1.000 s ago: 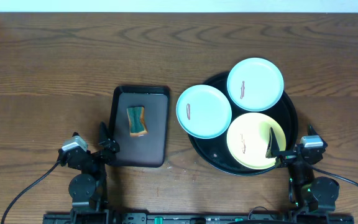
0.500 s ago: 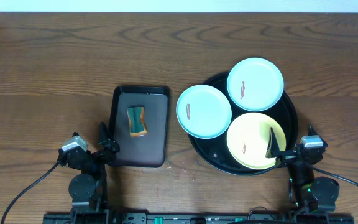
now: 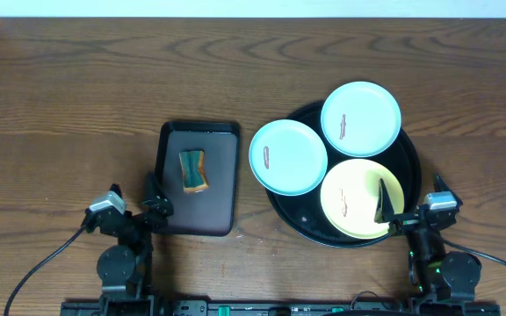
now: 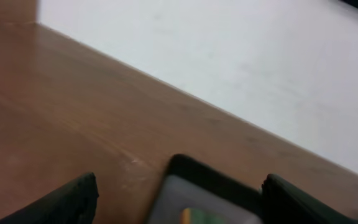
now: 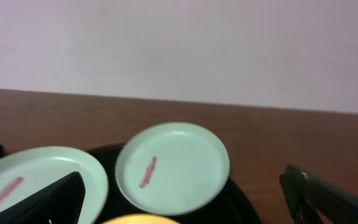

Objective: Clean dirty plates on tray and stack at the side
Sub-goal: 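Raise both arms from rest toward the sponge tray and plates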

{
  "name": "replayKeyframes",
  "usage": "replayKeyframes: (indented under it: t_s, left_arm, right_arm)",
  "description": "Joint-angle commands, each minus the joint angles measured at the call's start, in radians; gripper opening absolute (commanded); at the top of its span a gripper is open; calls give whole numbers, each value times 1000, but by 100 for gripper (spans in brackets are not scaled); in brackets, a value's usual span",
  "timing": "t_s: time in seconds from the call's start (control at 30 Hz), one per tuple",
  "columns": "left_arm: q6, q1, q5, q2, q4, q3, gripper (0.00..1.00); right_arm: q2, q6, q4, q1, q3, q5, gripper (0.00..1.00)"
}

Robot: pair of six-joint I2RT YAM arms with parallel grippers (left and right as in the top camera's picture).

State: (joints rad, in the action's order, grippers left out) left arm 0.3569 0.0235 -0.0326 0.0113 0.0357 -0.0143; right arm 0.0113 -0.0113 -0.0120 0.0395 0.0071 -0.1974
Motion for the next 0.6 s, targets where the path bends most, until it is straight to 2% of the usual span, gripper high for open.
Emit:
replayKeyframes:
  t_s: [0.0, 0.13, 0.27, 0.4, 0.57]
  left_arm:
    - [23, -2, 126, -6, 90, 2, 86]
    - [23, -2, 150, 10, 82, -65, 85]
    - [22, -2, 150, 112, -21, -188, 85]
    - [21, -2, 153, 310, -168, -418, 86]
    - [18, -2, 188, 604, -460, -788, 85]
  right_arm:
    - [-5, 28, -53, -8, -1, -78, 99]
    - [2, 51, -74, -8, 26, -161, 99]
    - [88, 117, -74, -8, 128, -190, 99]
    - [289, 128, -39, -8, 340, -205, 99]
    - [658, 127, 201, -8, 743, -305, 99]
